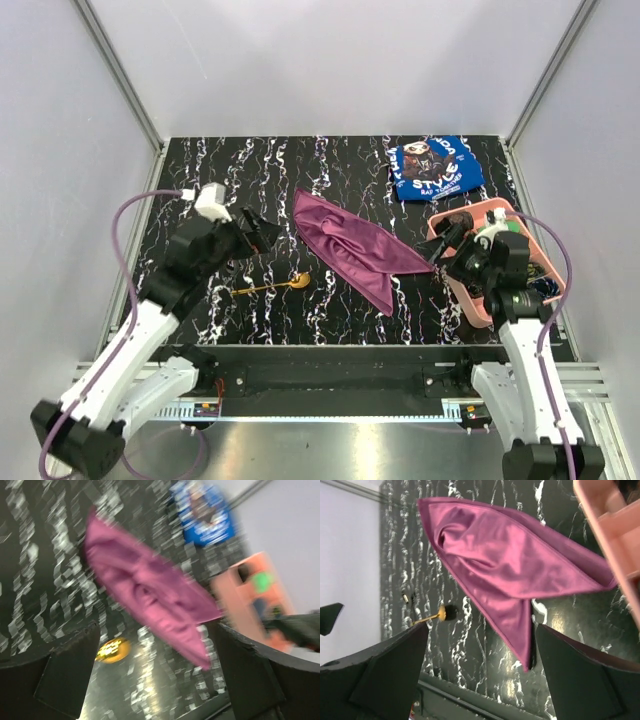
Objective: Fold the napkin into a case and place the utensils inside
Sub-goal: Pick up the crumpled napkin from the center of the board.
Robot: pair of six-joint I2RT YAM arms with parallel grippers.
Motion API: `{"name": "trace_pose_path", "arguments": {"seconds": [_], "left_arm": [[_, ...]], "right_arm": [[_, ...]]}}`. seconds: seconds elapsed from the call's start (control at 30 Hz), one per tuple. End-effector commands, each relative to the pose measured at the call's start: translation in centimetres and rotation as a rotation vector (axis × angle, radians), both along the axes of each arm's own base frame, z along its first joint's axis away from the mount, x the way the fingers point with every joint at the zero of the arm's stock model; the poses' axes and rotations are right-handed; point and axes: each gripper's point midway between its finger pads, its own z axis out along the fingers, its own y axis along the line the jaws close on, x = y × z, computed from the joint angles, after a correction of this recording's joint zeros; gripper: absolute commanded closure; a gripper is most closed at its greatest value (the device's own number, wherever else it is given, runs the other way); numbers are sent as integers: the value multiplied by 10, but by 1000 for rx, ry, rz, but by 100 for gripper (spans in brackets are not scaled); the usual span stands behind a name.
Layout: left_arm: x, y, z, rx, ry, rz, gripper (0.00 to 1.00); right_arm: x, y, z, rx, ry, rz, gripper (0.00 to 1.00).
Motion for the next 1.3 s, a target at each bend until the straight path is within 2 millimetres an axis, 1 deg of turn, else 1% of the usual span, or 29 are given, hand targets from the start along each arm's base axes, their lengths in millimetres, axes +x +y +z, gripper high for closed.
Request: {"name": "trace_pose_path", "arguments": {"seconds": [0.0,0.03,0.07,0.1,0.13,0.17,0.2,0.23,0.27,0.3,0.33,0.37,0.4,0.43,0.47,0.5,0.53,0.57,0.6,0.63,0.67,0.7,0.73,0.77,0.8,0.83,1.03,1.17,1.27], "left_arm": [[26,13,-35,163,142,83,1],[34,14,-36,172,153,97,1],[44,12,-25,166,140,98,1],[56,8,-39,188,188,91,1],[67,10,-40,188,204,96,1],[80,10,-31,181,196,107,1],[94,8,-51,198,258,108,1],[104,6,-52,168,280,81,1],[119,2,-41,153,262,69,4],[131,-1,-63,170,319,56,6],[142,-5,-66,167,321,34,8],[159,-10,-54,168,287,18,10],[171,-14,-76,181,333,2,11],[187,-22,-65,167,296,-19,12],[196,-26,-69,172,297,-34,13],[207,-29,-95,185,345,-40,14],[220,-36,-88,173,322,-52,15],[228,-40,-113,174,373,-64,16],[234,-44,-117,164,378,-81,20],[244,-51,-110,142,359,-101,21],[250,-53,-113,144,359,-101,22],[256,-53,-129,148,384,-99,23],[263,-54,-125,139,369,-100,28],[266,-54,-129,138,375,-96,30],[269,-54,-137,140,389,-94,31],[271,-54,-139,141,390,-91,33],[277,-46,-163,135,430,-73,49],[277,-38,-171,109,453,-79,83],[273,-39,-169,81,452,-98,97]], "right_arm": [[31,-12,27,-151,-50,39,0],[41,-8,21,-143,-18,74,0],[47,-6,21,-146,-14,91,0],[56,-4,32,-152,-37,106,0],[67,-1,23,-153,2,122,0],[75,-2,24,-159,1,124,0],[82,7,35,-169,-23,150,0],[91,19,28,-182,-9,176,0],[98,24,28,-190,-11,185,0],[106,31,36,-198,-29,197,0],[113,43,23,-210,8,219,0],[118,50,20,-215,15,235,0],[125,58,25,-221,4,250,0],[132,64,9,-234,42,264,0],[133,78,4,-245,48,301,0],[140,84,5,-255,41,314,0],[145,90,-11,-266,76,325,0],[146,98,-17,-272,84,346,0],[151,106,-15,-275,74,362,0],[154,112,-28,-280,101,383,0],[157,116,-32,-282,109,394,0],[159,129,-29,-286,96,419,0],[161,134,-42,-297,121,435,1],[162,141,-46,-301,122,449,2],[163,151,-43,-305,111,467,4],[164,156,-54,-310,131,477,7],[163,184,-84,-330,167,528,14],[160,193,-93,-312,175,554,23],[153,198,-105,-303,185,579,29]]}}
